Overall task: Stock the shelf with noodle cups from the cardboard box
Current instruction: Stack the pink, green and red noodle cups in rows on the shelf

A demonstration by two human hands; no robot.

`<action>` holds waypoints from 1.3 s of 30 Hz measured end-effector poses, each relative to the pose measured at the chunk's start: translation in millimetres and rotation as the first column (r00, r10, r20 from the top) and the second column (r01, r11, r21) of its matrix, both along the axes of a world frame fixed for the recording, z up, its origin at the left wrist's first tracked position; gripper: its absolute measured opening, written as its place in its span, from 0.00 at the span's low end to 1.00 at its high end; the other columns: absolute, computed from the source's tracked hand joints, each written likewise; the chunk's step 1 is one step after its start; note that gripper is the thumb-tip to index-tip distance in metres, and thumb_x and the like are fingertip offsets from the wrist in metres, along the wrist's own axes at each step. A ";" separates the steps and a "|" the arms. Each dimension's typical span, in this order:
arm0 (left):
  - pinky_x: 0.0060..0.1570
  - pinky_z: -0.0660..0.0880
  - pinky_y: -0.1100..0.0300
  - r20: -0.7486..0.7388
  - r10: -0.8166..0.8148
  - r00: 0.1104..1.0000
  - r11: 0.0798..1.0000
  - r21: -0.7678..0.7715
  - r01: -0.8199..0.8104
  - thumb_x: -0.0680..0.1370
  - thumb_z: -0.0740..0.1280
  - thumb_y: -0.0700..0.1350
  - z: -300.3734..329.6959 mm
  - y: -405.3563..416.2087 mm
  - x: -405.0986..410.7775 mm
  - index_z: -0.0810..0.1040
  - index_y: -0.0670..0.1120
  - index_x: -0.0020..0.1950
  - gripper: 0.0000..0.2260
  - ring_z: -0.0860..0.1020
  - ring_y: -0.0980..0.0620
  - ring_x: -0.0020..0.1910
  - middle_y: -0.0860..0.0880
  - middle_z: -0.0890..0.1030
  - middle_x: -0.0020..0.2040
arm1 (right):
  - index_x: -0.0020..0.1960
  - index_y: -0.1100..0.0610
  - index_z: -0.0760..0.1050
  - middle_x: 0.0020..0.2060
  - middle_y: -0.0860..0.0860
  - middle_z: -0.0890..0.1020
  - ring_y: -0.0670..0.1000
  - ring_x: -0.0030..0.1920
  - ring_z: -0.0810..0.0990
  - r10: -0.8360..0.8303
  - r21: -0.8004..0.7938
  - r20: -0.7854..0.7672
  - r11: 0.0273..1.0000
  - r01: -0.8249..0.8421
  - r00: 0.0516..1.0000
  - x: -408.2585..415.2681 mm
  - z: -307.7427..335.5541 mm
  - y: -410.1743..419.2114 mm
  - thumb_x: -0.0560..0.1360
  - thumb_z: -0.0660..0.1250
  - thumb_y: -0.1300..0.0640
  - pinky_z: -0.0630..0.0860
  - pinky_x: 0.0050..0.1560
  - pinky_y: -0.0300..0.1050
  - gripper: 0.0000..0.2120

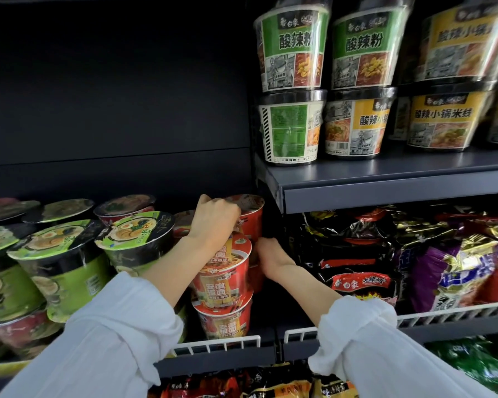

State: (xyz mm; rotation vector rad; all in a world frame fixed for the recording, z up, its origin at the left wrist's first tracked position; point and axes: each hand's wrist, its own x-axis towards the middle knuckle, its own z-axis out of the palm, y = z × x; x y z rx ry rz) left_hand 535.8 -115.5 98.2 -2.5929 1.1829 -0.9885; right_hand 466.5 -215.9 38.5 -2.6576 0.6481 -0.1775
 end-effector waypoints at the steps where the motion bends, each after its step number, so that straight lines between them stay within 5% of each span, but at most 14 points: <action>1: 0.56 0.67 0.55 0.002 -0.001 1.000 1.000 0.004 0.001 0.76 0.62 0.38 -1.1 0.8 1.4 0.80 0.49 0.45 0.09 0.79 0.49 0.44 0.51 0.82 0.42 | 0.59 0.65 0.74 0.58 0.61 0.78 0.60 0.59 0.78 -0.019 0.008 0.013 1.000 0.019 1.000 0.2 0.9 0.4 0.77 0.57 0.67 0.75 0.58 0.48 0.14; 6: 0.56 0.67 0.54 -0.001 -0.009 1.000 1.000 0.003 0.009 0.77 0.62 0.39 -1.8 0.3 2.9 0.81 0.50 0.47 0.10 0.80 0.49 0.45 0.50 0.82 0.43 | 0.63 0.59 0.72 0.62 0.57 0.75 0.58 0.65 0.71 -0.025 -0.130 -0.034 0.991 0.020 0.999 -3.7 4.9 5.9 0.76 0.62 0.53 0.72 0.61 0.53 0.17; 11: 0.55 0.67 0.54 0.009 -0.008 1.000 1.000 -0.005 0.008 0.76 0.62 0.38 -2.4 -0.4 4.7 0.81 0.50 0.45 0.10 0.79 0.49 0.43 0.51 0.82 0.41 | 0.62 0.60 0.73 0.61 0.58 0.76 0.59 0.62 0.76 -0.067 -0.240 -0.032 0.969 0.057 0.997 -3.9 6.2 -5.1 0.79 0.54 0.64 0.72 0.59 0.51 0.15; 18: 0.56 0.67 0.53 0.011 0.001 1.000 1.000 0.003 -0.001 0.77 0.62 0.38 -4.3 -1.8 4.5 0.80 0.49 0.44 0.09 0.80 0.49 0.43 0.50 0.82 0.41 | 0.63 0.59 0.73 0.61 0.58 0.76 0.59 0.62 0.76 -0.001 -0.177 -0.060 0.984 -0.009 0.998 -3.7 4.5 2.0 0.78 0.59 0.59 0.75 0.56 0.50 0.15; 24: 0.56 0.66 0.54 0.009 -0.003 1.000 1.000 0.005 0.003 0.77 0.61 0.37 2.0 -1.0 4.6 0.79 0.49 0.41 0.11 0.79 0.49 0.40 0.51 0.81 0.39 | 0.66 0.65 0.69 0.64 0.62 0.72 0.62 0.65 0.73 -0.005 0.033 -0.065 0.999 0.007 0.998 4.6 7.8 -10.1 0.80 0.51 0.65 0.71 0.64 0.51 0.17; 29: 0.59 0.64 0.54 -0.026 -0.005 1.000 1.000 0.023 0.006 0.77 0.60 0.38 -2.3 -0.2 0.7 0.80 0.49 0.46 0.11 0.79 0.49 0.42 0.51 0.82 0.41 | 0.63 0.65 0.72 0.61 0.62 0.76 0.60 0.61 0.77 -0.068 0.135 -0.038 0.988 0.073 0.997 10.0 -4.7 -10.4 0.78 0.54 0.67 0.74 0.62 0.49 0.16; 39: 0.58 0.62 0.52 -0.102 -0.020 0.995 0.999 0.042 0.024 0.78 0.61 0.39 5.7 -0.2 -2.1 0.81 0.50 0.48 0.10 0.79 0.48 0.43 0.50 0.82 0.43 | 0.63 0.64 0.71 0.61 0.60 0.77 0.58 0.62 0.76 -0.138 0.143 0.024 0.981 0.134 0.990 8.0 -3.9 -10.6 0.77 0.59 0.65 0.74 0.59 0.45 0.14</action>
